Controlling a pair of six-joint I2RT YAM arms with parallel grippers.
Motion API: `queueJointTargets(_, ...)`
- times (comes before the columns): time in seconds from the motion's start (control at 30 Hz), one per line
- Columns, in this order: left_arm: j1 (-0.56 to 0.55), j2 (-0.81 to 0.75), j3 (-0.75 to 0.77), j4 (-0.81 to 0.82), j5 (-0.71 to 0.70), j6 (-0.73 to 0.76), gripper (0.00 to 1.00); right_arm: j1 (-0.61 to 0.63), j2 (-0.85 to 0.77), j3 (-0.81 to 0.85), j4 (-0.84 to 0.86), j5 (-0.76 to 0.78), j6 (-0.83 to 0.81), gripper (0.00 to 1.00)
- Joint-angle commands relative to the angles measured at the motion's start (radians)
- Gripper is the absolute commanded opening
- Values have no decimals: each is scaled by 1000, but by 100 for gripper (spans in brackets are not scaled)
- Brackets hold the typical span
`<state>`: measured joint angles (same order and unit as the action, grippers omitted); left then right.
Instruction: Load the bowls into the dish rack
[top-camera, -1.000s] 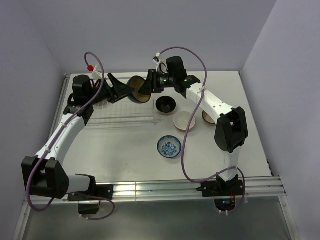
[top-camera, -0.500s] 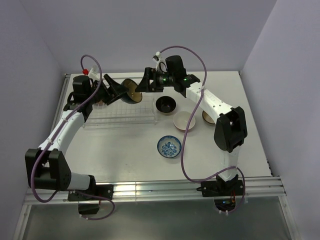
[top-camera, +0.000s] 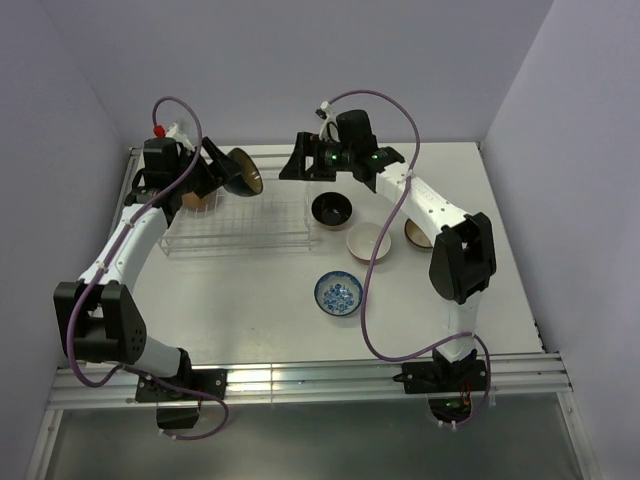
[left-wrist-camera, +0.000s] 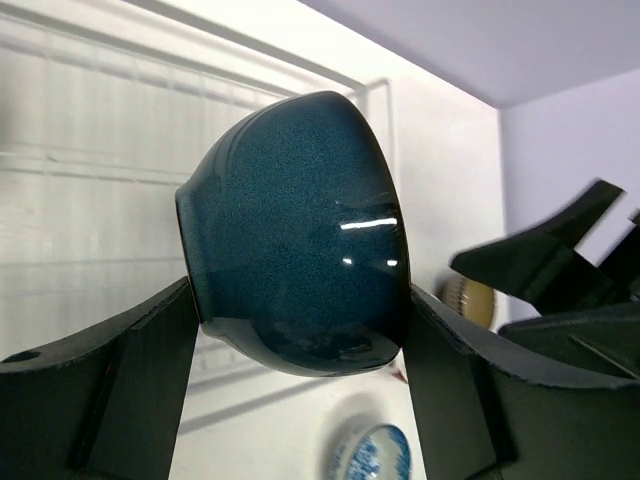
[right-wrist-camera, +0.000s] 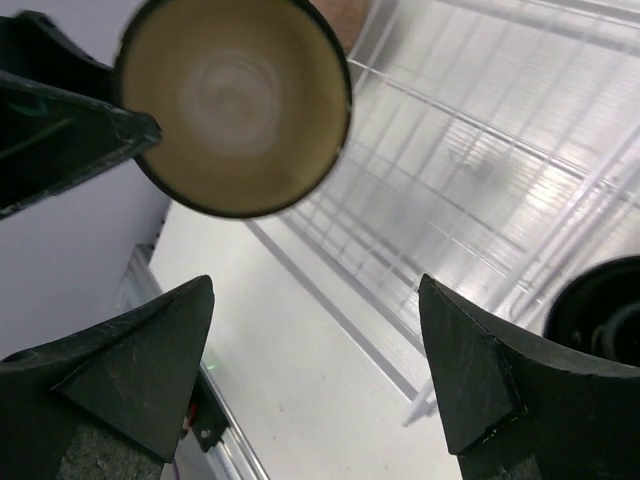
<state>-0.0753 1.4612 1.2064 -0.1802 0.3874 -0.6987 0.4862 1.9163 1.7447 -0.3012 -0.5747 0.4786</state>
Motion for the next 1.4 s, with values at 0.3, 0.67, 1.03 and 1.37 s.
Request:
queueJointTargets(0.3, -14, 27, 134, -11, -248, 243, 0, -5, 9, 26, -110, 166, -83, 78)
queueJointTargets(0.67, -38, 62, 168, -41, -364, 349, 0, -5, 52, 41, -141, 187, -75, 66)
queueJointTargets(1.03, -72, 105, 206, -54, -459, 435, 0, -6, 93, 70, -171, 219, -51, 39)
queueJointTargets(1.37, -113, 169, 239, -54, -577, 553, 0, -6, 116, 64, -180, 214, -41, 19)
